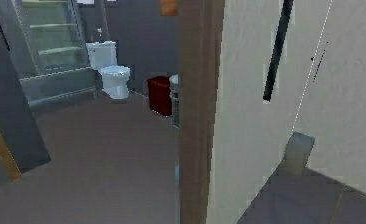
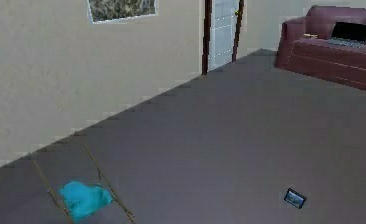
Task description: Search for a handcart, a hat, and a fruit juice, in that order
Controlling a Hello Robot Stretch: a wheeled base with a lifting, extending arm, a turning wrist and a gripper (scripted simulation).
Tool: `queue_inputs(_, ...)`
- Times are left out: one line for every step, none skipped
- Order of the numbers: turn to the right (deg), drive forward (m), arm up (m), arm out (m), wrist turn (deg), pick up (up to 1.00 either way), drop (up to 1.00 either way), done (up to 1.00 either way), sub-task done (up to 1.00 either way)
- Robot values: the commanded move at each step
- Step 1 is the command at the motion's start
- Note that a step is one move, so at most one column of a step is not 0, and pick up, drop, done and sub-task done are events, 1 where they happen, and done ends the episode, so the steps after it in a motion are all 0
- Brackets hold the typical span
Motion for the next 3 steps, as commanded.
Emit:
queue_inputs(0.0, 0.15, 0.0, 0.0, 0.0, 0.0, 0.0, 0.0, 0.0)
queue_inputs(-45.0, 0.0, 0.0, 0.0, 0.0, 0.0, 0.0, 0.0, 0.0)
queue_inputs(0.0, 0.75, 0.0, 0.0, 0.0, 0.0, 0.0, 0.0, 0.0)
